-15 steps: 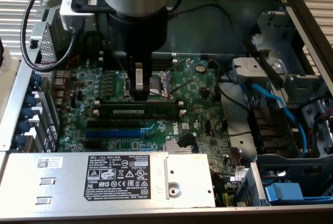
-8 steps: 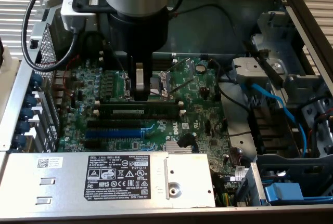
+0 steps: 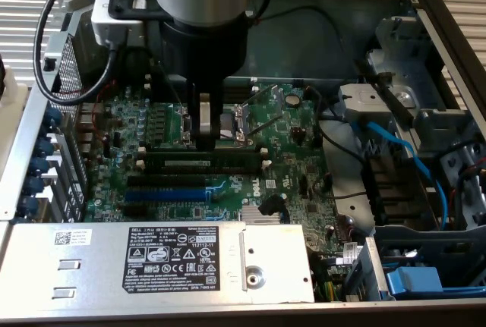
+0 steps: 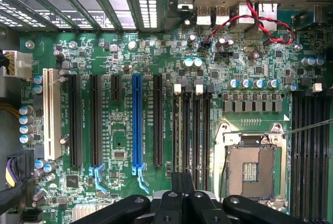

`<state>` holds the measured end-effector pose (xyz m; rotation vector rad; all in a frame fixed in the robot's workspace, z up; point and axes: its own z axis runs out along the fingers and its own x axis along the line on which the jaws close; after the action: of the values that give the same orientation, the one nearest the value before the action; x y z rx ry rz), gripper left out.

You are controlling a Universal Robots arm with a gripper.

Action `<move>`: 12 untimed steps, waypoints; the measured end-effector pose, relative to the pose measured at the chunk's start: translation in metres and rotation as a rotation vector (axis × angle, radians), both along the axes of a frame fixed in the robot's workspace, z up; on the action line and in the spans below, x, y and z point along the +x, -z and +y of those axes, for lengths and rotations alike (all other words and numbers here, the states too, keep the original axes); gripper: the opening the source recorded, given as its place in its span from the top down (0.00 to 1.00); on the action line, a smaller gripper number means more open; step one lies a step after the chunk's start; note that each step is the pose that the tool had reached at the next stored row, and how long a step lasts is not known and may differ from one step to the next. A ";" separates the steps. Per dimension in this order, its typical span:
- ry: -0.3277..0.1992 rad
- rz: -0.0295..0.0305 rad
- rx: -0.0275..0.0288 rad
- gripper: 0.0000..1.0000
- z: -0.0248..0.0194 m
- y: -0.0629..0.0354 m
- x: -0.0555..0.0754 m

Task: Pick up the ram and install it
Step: 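Press down the ram until it locks into place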

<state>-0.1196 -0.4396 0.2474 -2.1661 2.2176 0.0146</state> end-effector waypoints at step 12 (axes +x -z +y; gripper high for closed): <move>0.000 0.0060 0.0034 0.89 0.0000 0.0043 0.000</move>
<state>-0.1195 -0.4396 0.2431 -2.1673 2.2190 0.0249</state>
